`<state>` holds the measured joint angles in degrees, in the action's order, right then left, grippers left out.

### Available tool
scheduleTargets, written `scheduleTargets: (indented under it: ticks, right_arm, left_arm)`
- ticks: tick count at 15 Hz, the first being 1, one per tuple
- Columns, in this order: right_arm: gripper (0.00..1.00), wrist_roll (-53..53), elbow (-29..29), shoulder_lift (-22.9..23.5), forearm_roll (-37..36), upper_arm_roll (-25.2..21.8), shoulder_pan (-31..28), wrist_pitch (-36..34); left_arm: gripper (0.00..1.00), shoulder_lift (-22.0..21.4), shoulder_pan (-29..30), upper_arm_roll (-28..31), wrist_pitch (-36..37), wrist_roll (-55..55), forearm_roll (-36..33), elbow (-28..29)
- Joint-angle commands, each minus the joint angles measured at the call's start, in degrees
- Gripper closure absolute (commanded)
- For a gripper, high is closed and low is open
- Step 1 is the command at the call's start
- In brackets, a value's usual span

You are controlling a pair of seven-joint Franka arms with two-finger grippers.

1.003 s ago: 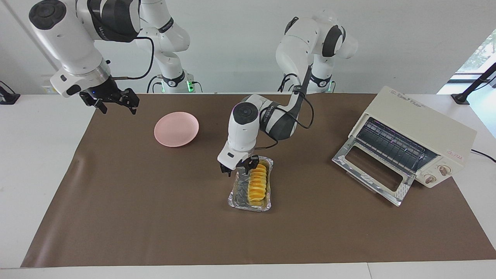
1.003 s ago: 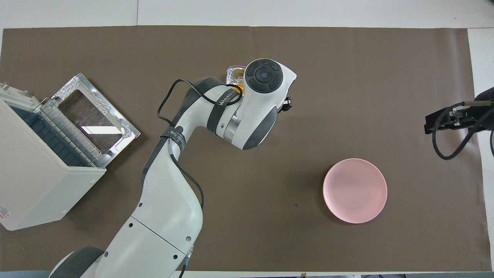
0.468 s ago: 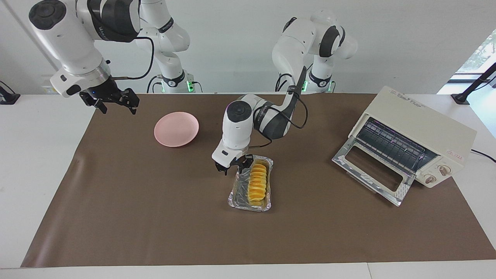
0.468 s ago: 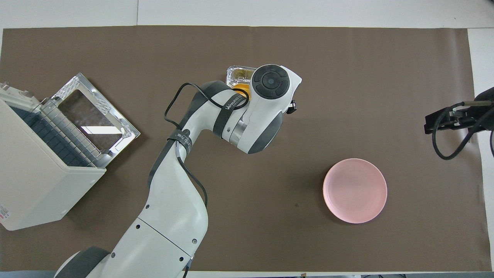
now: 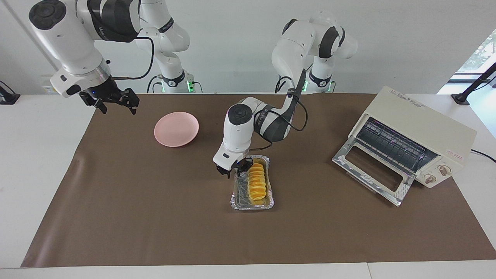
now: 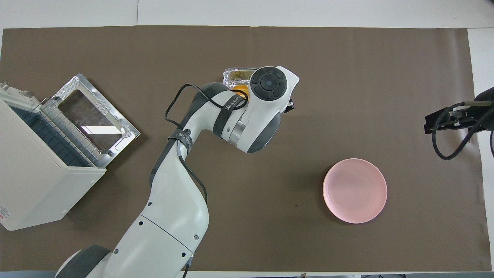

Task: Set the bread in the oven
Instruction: 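Lift the foil tray and carry it toward the open oven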

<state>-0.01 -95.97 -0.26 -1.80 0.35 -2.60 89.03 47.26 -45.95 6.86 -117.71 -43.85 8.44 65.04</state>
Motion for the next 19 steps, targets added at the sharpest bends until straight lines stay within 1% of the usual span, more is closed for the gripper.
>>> scheduleTargets:
  ticks: [1, 2, 5, 7, 8, 10, 11, 12, 14, 15, 16, 19]
  right_arm:
    - [0.00, -0.8, -1.2, -1.2, -0.8, 0.4, -0.4, -0.3]
    - [0.00, -0.8, -1.2, -1.2, -0.8, 0.4, -0.4, -0.3]
    - [0.00, -0.8, -1.2, -1.2, -0.8, 0.4, -0.4, -0.3]
    - [0.00, -0.8, -1.2, -1.2, -0.8, 0.4, -0.4, -0.3]
    - [0.00, -0.8, -1.2, -1.2, -0.8, 0.4, -0.4, -0.3]
    - [0.00, -0.8, -1.2, -1.2, -0.8, 0.4, -0.4, -0.3]
    - [0.00, -0.8, -1.2, -1.2, -0.8, 0.4, -0.4, -0.3]
    - [0.00, -0.8, -1.2, -1.2, -0.8, 0.4, -0.4, -0.3]
    - [0.00, -0.8, -1.2, -1.2, -0.8, 0.4, -0.4, -0.3]
    - [0.00, -0.8, -1.2, -1.2, -0.8, 0.4, -0.4, -0.3]
    - [0.00, -0.8, -1.2, -1.2, -0.8, 0.4, -0.4, -0.3]
    - [0.00, -0.8, -1.2, -1.2, -0.8, 0.4, -0.4, -0.3]
  left_arm:
    - [0.87, -0.3, 0.0, 0.7, -0.5, -0.5, 0.8, 1.2]
    - [1.00, -0.3, 0.2, 0.9, 0.5, -0.9, 0.9, 1.2]
    - [1.00, -1.3, 1.2, 1.3, 5.7, -2.6, 1.1, 0.7]
    - [1.00, -3.7, 2.2, 1.4, 7.0, -3.1, 1.1, 0.8]
    - [1.00, -5.1, 3.6, 1.8, 8.8, -3.6, 1.1, 0.8]
    - [1.00, -7.2, 5.5, 2.4, 14.7, -4.0, 1.0, 0.6]
    - [1.00, -7.9, 5.7, 4.8, 16.6, -4.6, 0.7, 0.7]
    - [1.00, -9.3, 5.0, 8.4, 18.2, -5.4, 0.5, 1.2]
    - [1.00, -9.4, 5.6, 14.1, 22.3, -5.5, -0.1, 1.7]
    - [1.00, -9.4, 6.4, 15.5, 22.6, -5.4, -0.2, 2.0]
    - [1.00, -9.5, 9.8, 15.9, 22.4, -5.2, -0.2, 2.9]
    - [1.00, -9.6, 15.6, 15.9, 22.2, -5.4, -0.2, 3.6]
